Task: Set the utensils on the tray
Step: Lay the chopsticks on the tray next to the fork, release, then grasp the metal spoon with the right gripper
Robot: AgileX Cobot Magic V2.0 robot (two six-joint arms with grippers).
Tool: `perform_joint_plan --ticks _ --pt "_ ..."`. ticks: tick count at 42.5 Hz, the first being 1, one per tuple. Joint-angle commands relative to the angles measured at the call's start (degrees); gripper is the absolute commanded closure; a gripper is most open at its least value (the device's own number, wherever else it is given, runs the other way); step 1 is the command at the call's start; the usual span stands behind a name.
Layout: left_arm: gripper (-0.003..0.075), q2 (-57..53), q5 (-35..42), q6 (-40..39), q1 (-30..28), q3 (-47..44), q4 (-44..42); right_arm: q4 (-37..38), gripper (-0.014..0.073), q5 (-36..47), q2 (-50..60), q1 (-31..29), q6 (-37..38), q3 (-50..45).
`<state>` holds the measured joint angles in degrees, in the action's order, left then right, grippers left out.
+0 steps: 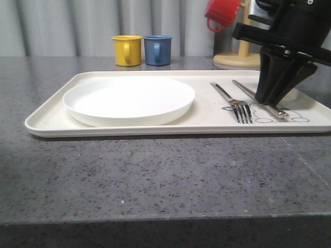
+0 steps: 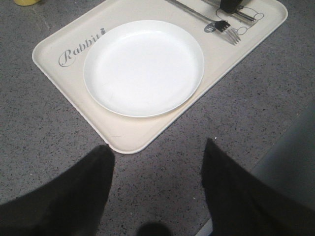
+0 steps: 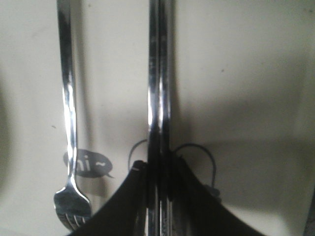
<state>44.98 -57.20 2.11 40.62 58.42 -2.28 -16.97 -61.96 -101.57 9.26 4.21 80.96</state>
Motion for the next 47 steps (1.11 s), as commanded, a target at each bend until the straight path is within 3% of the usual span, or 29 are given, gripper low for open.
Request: perform_joint_plan --ticks 1,4,9,14,20,27,35,47 --pt "0.0332 -0.3 3.7 -0.6 0.4 1.3 -0.1 -1.3 0.0432 0.5 2.5 0.0 0.3 1.8" --pt "0.0332 -0.3 3.7 -0.6 0.4 1.3 -0.1 -1.2 0.0321 0.5 2.6 0.0 0.3 1.8" --pt "0.0332 -0.3 3.7 -0.6 0.4 1.3 -0.1 -0.9 0.0252 0.5 3.6 0.0 -0.4 1.8" --pt "0.0332 -0.3 3.7 -0.6 0.4 1.3 -0.1 1.3 0.0252 0.5 7.2 0.0 -4.7 1.8" --pt "0.0332 -0.3 3.7 -0.6 0.4 1.3 -0.1 12.3 0.0252 -1.2 12.8 -0.9 -6.4 1.8" --pt "0.0332 -0.3 3.7 -0.6 0.4 1.3 -0.1 21.5 0.0253 -5.8 15.4 -7.1 -6.4 1.8" --pt "0.0332 -0.3 3.7 -0.6 0.4 1.3 -0.1 22.2 0.0253 -7.0 14.0 -18.4 -7.9 1.8" --pt "0.0332 -0.3 3.7 -0.6 0.4 1.3 -0.1 22.1 0.0253 -5.4 9.8 -24.1 -9.6 1.8"
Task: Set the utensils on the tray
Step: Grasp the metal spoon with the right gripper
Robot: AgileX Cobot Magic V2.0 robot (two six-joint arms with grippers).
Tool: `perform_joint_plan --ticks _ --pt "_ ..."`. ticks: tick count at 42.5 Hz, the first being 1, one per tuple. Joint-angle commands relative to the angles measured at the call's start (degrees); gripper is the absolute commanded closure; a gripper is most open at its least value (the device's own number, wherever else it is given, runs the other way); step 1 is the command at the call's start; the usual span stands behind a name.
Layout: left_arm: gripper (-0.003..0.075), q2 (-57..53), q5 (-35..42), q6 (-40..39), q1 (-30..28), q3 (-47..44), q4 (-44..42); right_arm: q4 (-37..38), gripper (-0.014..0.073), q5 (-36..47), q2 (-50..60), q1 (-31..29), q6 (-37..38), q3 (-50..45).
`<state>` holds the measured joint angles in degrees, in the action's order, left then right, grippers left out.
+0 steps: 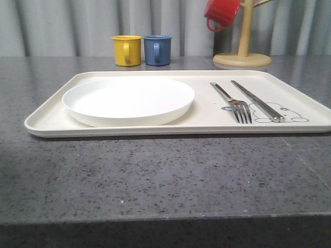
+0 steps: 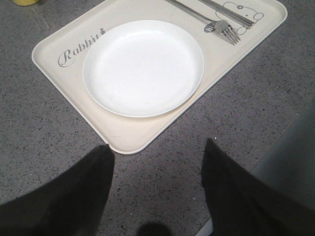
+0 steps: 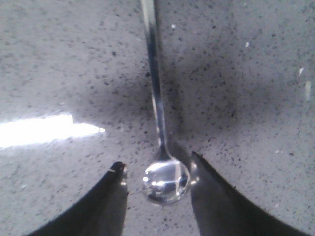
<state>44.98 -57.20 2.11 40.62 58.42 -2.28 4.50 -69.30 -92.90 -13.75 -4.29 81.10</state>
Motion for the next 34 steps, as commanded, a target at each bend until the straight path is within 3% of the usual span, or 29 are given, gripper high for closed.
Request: perform_joint_plan --ticks 1,29,34 --pt "0.0332 -0.3 3.7 -0.6 0.4 1.3 -0.1 0.7 0.0253 2.2 0.6 -1.1 -1.1 1.7" --pt "0.0332 -0.3 3.7 -0.6 0.4 1.3 -0.1 0.3 0.0256 6.7 -6.0 -1.1 -1.5 1.7" --pt "0.0332 -0.3 3.7 -0.6 0.4 1.3 -0.1 0.1 0.0360 6.8 -6.0 -1.1 -1.5 1.7"
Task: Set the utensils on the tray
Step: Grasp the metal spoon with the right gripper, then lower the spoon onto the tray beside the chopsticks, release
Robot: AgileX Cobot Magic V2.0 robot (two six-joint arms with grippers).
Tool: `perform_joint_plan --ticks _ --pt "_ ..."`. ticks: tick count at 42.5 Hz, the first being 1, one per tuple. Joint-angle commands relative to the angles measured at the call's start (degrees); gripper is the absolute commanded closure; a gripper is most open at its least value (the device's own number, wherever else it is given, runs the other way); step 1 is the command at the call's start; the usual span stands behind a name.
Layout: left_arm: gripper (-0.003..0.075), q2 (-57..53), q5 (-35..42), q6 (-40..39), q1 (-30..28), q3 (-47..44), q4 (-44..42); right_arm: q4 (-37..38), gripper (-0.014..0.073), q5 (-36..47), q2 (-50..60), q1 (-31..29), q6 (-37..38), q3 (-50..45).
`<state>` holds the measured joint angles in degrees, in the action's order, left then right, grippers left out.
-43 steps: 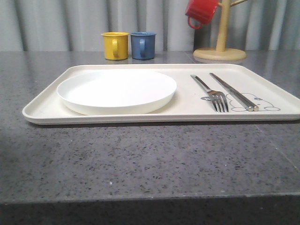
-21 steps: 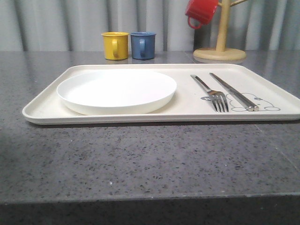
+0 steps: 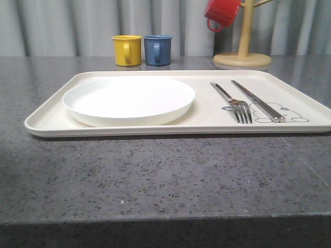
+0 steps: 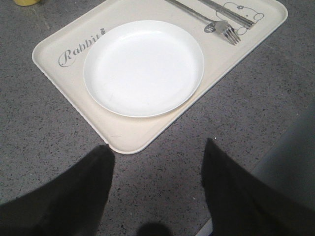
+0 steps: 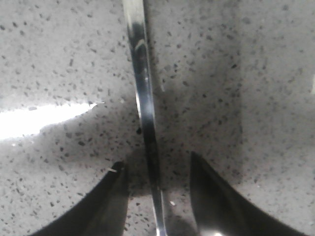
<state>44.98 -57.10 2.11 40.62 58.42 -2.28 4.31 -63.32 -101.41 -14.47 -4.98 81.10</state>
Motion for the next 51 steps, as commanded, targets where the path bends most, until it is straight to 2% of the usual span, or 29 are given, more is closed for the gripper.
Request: perform_joint_plan --ticks 1,5,9,20,30,37,46,51 --pt "0.0332 -0.3 3.6 -0.6 0.4 1.3 -0.1 0.3 0.0393 0.8 2.5 -0.4 -0.8 1.7" --pt "0.0332 -0.3 3.6 -0.6 0.4 1.3 -0.1 0.1 0.0545 0.7 2.5 -0.4 -0.8 1.7" --pt "0.0332 -0.3 3.6 -0.6 0.4 1.3 -0.1 -1.3 0.0620 0.5 2.5 -0.4 -0.8 1.7" --pt "0.0332 -0.3 3.6 -0.6 0.4 1.3 -0.1 -4.9 0.0624 -0.6 5.1 1.5 -1.3 1.7" --pt "0.0332 -0.3 3.6 -0.6 0.4 1.3 -0.1 -8.9 0.0624 -0.3 10.9 11.3 -1.4 1.9" --pt "0.0332 -0.3 3.6 -0.6 0.4 1.3 -0.1 -12.2 0.0624 0.7 10.5 18.4 -0.9 1.9" --pt "0.0332 -0.3 3.6 -0.6 0.4 1.3 -0.1 -20.9 0.0623 5.2 7.5 20.3 0.8 1.9" --pt "0.0332 -0.3 3.6 -0.6 0.4 1.3 -0.1 -22.0 0.0622 7.5 5.5 20.3 0.8 1.9"
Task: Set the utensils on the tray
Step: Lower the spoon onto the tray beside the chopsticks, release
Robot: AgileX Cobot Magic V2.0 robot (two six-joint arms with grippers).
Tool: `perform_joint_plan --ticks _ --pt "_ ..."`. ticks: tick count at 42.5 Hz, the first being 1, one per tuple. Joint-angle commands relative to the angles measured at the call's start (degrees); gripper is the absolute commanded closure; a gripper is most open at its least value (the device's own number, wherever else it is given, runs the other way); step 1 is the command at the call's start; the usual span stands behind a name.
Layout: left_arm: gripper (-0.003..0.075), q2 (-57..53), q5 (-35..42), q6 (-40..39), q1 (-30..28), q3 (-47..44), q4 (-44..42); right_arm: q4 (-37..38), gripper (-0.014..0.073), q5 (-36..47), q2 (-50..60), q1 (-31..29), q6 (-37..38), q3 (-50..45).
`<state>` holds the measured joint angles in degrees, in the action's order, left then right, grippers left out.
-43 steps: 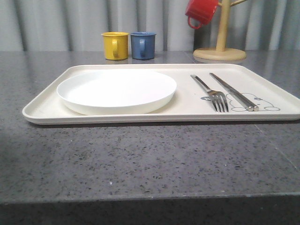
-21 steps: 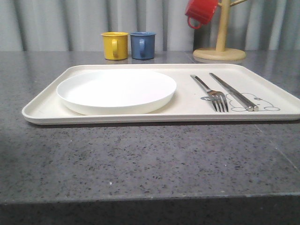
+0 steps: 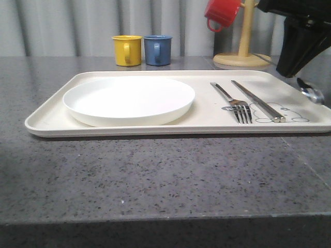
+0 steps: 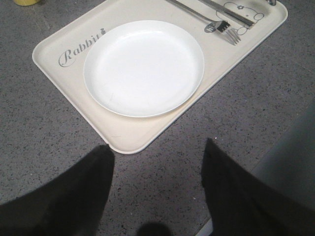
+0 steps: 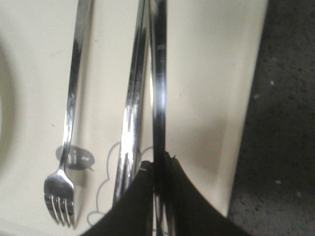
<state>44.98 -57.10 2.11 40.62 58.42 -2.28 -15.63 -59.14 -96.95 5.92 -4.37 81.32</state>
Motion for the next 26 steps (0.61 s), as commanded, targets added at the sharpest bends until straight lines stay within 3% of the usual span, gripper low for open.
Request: perform_joint_plan --ticks 1,26 --pt "0.0332 -0.3 3.6 -0.6 0.4 1.3 -0.1 -2.0 0.0617 3.8 0.7 -0.1 0.2 1.7" --pt "0.0332 -0.3 3.7 -0.6 0.4 1.3 -0.1 2.6 0.0342 4.0 -1.1 -0.1 3.5 1.7"
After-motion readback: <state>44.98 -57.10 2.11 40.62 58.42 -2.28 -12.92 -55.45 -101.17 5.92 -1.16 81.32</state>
